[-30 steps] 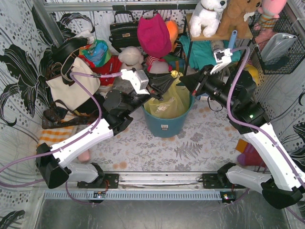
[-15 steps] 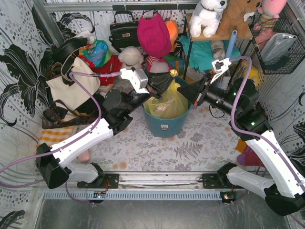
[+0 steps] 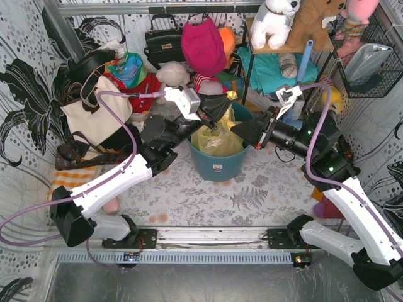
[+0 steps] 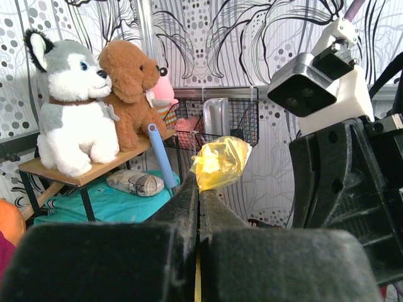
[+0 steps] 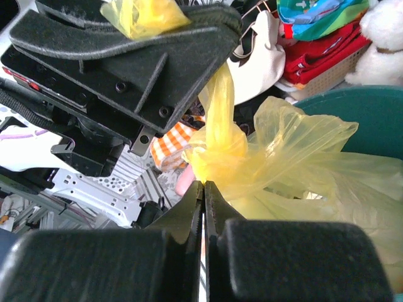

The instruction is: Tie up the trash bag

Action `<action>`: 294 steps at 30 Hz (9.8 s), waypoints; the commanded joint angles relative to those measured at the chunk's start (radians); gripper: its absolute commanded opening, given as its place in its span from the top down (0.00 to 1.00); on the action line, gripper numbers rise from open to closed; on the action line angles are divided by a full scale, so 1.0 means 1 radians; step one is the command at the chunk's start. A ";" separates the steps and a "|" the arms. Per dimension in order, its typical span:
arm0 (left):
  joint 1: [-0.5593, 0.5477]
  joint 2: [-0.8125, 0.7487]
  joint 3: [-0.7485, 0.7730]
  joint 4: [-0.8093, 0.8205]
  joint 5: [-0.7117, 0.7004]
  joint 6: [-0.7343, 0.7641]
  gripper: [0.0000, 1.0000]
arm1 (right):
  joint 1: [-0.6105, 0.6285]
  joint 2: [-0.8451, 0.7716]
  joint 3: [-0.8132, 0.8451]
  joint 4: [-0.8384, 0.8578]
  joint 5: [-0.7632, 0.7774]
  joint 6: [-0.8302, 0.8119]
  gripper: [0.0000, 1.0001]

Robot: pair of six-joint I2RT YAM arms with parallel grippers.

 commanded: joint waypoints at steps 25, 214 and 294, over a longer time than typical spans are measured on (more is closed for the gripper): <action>0.007 0.028 0.074 -0.017 0.033 -0.019 1.00 | 0.205 0.080 -0.070 0.091 0.374 0.176 1.00; 0.174 -0.220 0.038 -0.914 0.302 0.045 0.90 | 0.532 0.455 -0.388 1.553 1.297 -0.388 1.00; 0.155 -0.249 0.081 -1.011 0.229 -0.020 0.69 | 0.466 0.512 -0.447 1.744 1.022 -0.400 1.00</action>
